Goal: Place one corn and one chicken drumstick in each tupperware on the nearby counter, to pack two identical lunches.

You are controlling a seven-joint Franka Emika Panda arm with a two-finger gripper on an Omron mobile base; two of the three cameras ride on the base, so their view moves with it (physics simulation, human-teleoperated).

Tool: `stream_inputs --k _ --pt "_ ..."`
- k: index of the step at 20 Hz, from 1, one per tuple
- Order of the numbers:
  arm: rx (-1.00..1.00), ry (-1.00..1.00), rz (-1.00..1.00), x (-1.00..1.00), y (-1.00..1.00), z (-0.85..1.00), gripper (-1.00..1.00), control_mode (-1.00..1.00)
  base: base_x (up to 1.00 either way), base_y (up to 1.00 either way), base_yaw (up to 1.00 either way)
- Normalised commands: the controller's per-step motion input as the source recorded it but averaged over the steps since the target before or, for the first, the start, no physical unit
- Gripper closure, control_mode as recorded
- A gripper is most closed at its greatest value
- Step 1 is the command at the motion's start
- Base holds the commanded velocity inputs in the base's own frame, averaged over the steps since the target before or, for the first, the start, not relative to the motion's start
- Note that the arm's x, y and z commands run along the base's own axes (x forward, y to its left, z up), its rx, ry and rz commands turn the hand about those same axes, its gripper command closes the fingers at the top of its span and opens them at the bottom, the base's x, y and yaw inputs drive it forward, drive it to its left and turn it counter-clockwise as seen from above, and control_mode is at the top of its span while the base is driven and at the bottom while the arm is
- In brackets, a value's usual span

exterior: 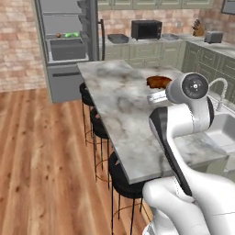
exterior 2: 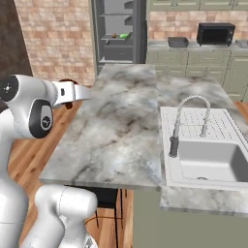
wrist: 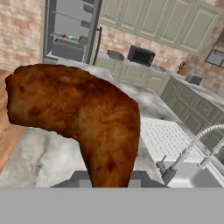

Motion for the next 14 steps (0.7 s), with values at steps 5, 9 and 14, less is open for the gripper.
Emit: stream_inputs --k 5,9,14 --pt "0.0 0.0 0.0 0.0 0.0 0.0 1.0 1.0 -0.02 -1.0 -0.03" --pt "0.0 0.0 0.0 0.0 0.0 0.0 1.0 1.0 -0.9 -1.0 -0.02" --pt "0.0 0.0 0.0 0.0 0.0 0.0 1.0 1.0 -1.0 -0.96 -0.05"
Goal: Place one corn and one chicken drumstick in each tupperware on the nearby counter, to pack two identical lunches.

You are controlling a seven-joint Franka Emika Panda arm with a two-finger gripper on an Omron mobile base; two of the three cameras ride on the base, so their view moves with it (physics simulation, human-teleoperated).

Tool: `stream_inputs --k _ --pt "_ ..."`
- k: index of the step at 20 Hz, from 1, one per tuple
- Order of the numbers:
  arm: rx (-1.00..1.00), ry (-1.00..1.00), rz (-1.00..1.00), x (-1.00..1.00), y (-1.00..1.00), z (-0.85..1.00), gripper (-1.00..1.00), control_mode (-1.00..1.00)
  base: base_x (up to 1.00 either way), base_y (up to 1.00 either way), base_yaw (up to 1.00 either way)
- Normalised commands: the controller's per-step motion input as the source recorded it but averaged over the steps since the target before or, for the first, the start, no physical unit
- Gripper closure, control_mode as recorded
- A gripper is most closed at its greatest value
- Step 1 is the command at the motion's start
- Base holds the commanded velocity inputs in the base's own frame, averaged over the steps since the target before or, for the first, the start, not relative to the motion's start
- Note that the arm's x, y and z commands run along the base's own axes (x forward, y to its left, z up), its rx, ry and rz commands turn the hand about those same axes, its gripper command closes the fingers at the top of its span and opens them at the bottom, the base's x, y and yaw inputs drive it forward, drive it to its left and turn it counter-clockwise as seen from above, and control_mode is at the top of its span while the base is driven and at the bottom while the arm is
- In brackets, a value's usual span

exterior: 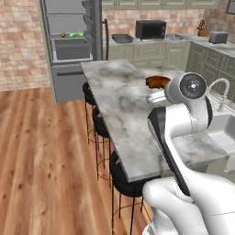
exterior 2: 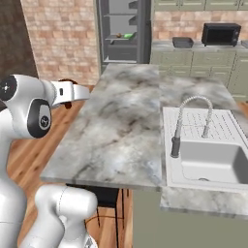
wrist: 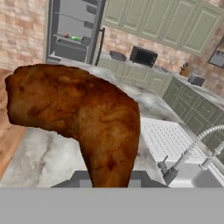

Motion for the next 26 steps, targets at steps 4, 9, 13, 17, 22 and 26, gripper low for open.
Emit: stream_inputs --k 4,9,13,17,22,26 --pt "0.0 0.0 0.0 0.0 0.0 0.0 1.0 1.0 -1.0 -0.56 -0.03" --pt "0.0 0.0 0.0 0.0 0.0 0.0 1.0 1.0 -1.0 0.13 0.0" --pt "0.0 0.0 0.0 0.0 0.0 0.0 1.0 1.0 -0.82 -0.4 -0.05" --pt "0.0 0.0 0.0 0.0 0.0 0.0 1.0 1.0 -0.19 -1.0 -0.09" --pt "0.0 0.0 0.0 0.0 0.0 0.0 1.0 1.0 0.0 -1.0 -0.07" --pt "0.0 0.0 0.0 0.0 0.0 0.0 1.0 1.0 0.07 -1.0 -0.1"
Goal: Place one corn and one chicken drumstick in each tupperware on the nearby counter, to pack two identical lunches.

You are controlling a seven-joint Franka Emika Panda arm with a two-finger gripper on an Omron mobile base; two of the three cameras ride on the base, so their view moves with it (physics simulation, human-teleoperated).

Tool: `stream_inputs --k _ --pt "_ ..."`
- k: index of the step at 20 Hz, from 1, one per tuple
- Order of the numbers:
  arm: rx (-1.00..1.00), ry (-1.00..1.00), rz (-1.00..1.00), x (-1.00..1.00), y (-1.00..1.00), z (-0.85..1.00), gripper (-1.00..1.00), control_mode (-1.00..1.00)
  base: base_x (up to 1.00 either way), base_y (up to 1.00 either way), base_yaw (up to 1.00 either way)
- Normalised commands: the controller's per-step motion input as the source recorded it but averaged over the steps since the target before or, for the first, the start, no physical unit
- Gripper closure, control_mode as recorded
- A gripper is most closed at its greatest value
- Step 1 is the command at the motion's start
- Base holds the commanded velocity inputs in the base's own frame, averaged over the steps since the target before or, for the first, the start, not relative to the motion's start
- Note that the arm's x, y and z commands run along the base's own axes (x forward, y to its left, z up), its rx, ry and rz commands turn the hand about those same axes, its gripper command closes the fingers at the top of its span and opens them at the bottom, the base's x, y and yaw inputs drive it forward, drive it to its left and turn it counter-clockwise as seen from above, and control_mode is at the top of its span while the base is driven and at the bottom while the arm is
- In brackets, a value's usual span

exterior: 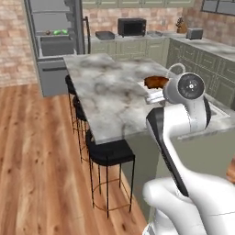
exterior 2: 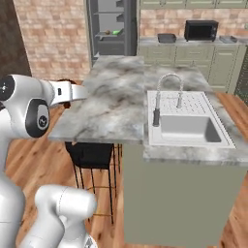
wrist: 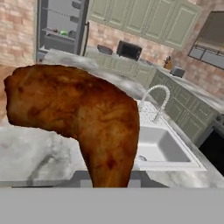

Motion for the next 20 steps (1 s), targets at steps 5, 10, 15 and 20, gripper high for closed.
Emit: stream_inputs --k 5,10,15,20 --pt "0.0 0.0 0.0 0.0 0.0 0.0 1.0 1.0 0.48 -1.0 -0.29" --pt "0.0 0.0 0.0 0.0 0.0 0.0 1.0 1.0 0.7 -1.0 -0.39" --pt "0.0 0.0 0.0 0.0 0.0 0.0 1.0 1.0 0.56 -1.0 -0.42" --pt "0.0 0.0 0.0 0.0 0.0 0.0 1.0 1.0 0.32 -1.0 -0.31"
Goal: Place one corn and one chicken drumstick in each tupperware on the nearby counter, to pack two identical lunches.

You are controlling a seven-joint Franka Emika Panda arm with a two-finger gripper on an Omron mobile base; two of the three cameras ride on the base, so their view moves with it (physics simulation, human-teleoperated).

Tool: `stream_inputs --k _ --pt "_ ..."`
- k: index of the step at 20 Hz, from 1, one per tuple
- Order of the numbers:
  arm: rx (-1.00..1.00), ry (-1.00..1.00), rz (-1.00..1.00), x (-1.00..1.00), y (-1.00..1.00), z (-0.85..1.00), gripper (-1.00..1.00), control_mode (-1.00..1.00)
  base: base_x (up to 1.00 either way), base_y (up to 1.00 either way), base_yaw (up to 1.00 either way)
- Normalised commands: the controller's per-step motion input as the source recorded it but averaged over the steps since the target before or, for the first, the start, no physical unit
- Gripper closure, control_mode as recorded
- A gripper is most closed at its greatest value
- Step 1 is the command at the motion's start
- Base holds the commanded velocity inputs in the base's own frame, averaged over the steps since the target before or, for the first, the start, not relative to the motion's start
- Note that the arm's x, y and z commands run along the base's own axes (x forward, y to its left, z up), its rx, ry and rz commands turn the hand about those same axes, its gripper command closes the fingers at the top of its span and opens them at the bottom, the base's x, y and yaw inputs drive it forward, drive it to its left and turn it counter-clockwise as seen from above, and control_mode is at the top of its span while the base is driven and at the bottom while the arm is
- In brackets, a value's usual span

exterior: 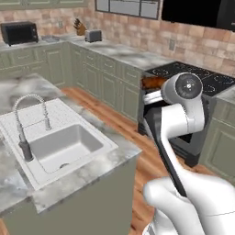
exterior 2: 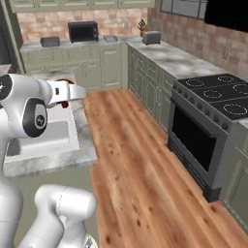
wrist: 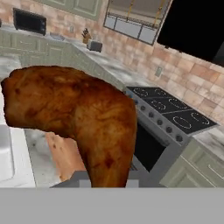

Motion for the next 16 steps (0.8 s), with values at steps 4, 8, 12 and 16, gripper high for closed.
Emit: stream_inputs --k 4,8,12,16 --pt "0.0 0.0 0.0 0.0 0.0 0.0 1.0 1.0 0.4 -0.98 -0.1" --pt "0.0 0.0 0.0 0.0 0.0 0.0 1.0 1.0 0.71 -0.81 0.02" --pt "0.0 0.0 0.0 0.0 0.0 0.0 1.0 1.0 0.71 -0.63 0.19" --pt "0.0 0.0 0.0 0.0 0.0 0.0 1.0 1.0 0.86 -0.19 0.24"
